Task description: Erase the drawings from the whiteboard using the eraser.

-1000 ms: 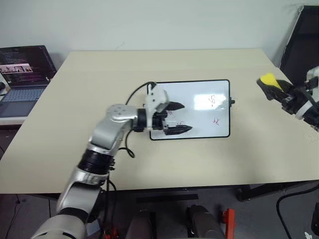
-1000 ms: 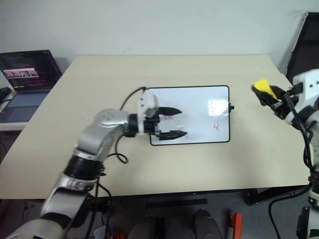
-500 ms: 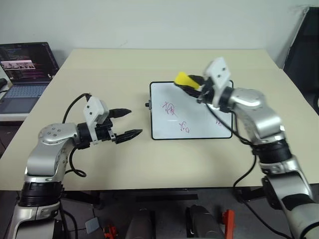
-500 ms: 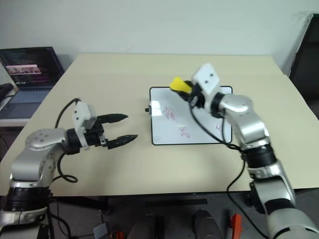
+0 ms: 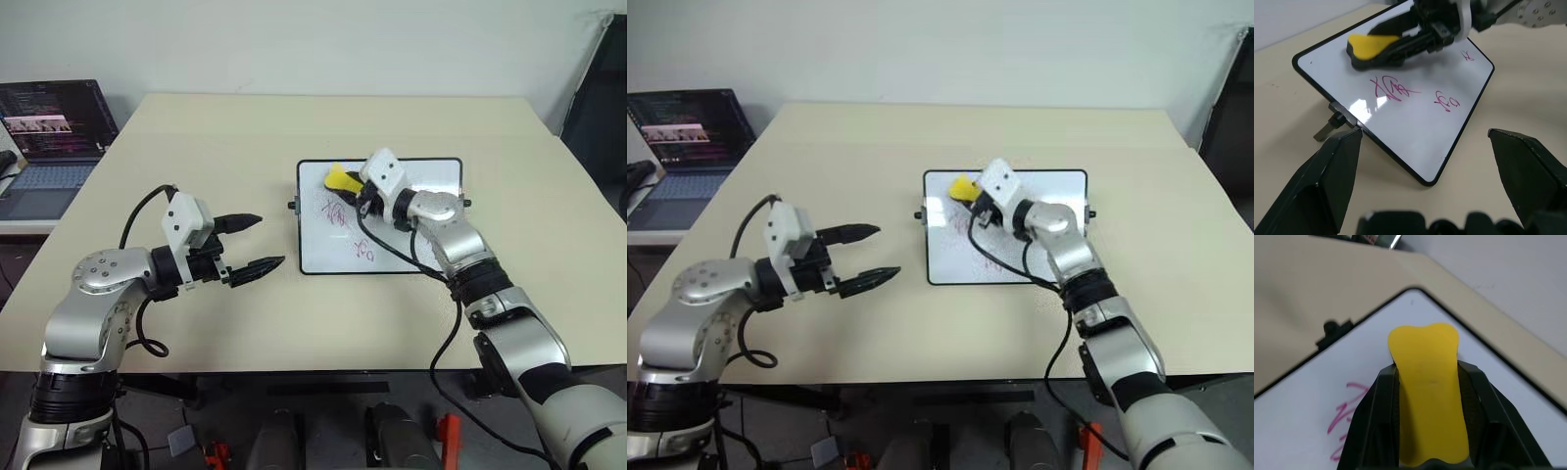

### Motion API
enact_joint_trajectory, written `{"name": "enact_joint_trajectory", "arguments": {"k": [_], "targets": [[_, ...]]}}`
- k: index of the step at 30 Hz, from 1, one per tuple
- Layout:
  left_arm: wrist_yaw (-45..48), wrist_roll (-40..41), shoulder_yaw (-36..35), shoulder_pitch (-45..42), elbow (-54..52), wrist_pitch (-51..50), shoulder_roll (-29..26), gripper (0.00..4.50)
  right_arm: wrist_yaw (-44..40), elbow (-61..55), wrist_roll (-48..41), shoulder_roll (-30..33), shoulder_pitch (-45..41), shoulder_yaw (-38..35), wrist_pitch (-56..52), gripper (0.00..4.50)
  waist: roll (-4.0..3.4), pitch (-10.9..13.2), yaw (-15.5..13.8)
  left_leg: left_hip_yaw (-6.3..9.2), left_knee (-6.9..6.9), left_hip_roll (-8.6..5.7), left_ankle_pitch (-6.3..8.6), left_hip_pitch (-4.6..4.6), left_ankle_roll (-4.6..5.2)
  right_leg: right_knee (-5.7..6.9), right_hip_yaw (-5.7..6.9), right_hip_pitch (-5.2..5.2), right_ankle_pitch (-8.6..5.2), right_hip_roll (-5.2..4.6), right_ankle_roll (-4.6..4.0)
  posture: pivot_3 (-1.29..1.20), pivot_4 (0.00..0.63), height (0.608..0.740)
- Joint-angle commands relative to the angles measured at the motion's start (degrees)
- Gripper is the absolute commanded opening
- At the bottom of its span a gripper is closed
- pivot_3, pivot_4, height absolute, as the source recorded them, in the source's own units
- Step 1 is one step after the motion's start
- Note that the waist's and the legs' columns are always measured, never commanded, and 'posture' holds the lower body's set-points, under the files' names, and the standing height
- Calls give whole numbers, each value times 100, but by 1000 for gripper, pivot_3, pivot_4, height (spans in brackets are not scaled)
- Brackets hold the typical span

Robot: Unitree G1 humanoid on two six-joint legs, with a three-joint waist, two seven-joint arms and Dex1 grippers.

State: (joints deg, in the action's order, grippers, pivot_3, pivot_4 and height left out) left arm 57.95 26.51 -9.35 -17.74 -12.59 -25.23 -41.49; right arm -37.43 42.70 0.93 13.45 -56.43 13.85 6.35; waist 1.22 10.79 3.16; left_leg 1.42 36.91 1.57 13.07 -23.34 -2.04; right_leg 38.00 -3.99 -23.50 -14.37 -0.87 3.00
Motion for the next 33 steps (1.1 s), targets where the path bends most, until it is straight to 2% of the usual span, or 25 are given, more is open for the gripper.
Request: {"name": "enact_joint_trajectory", "arguments": {"k": [1,7,12,16,19,22,27,33], "targets": [[-9,0,4,-110,-37,58,-117,4500,-72,608,271,-77,12,128,242,1272,1,-1,16,0,0,0,0,7,0,1,-1,6,0,0,0,0,150,740],[-1,-4,56,-175,-14,23,-141,4500,-820,669,452,-73,408,421,366,1272,12,-12,36,-1,0,5,-1,53,0,13,-6,41,-6,8,-7,0,150,740],[-7,-3,113,-253,2,-1,-138,4500,-1013,572,482,-2,604,440,404,1266,13,-15,51,-1,6,8,-7,63,8,17,-9,46,-1,14,7,0,150,740],[-13,-37,177,-356,67,17,-115,4500,-513,766,449,-12,397,172,457,1266,13,-15,47,0,6,8,-15,63,17,17,-9,46,6,16,9,0,150,740],[-24,-47,252,-443,111,21,-87,4500,363,1069,489,48,-25,-108,569,1264,13,-14,48,-2,7,8,-26,62,17,15,-13,45,13,16,3,0,150,740],[-18,-43,300,-504,150,33,-75,4500,834,1314,577,61,-298,-194,665,1264,14,-14,25,0,6,7,-43,57,4,11,-12,41,15,16,-18,0,150,740],[11,-39,324,-558,212,58,-76,4500,842,1380,705,-59,-380,-118,807,1255,15,-15,39,-3,-2,8,-44,53,4,10,-14,34,11,16,-22,0,150,740],[29,-31,330,-542,239,77,-86,4500,408,816,780,-432,58,197,819,1255,15,-15,148,-1,-11,11,-43,53,4,10,-13,32,23,19,0,0,150,740]]}}
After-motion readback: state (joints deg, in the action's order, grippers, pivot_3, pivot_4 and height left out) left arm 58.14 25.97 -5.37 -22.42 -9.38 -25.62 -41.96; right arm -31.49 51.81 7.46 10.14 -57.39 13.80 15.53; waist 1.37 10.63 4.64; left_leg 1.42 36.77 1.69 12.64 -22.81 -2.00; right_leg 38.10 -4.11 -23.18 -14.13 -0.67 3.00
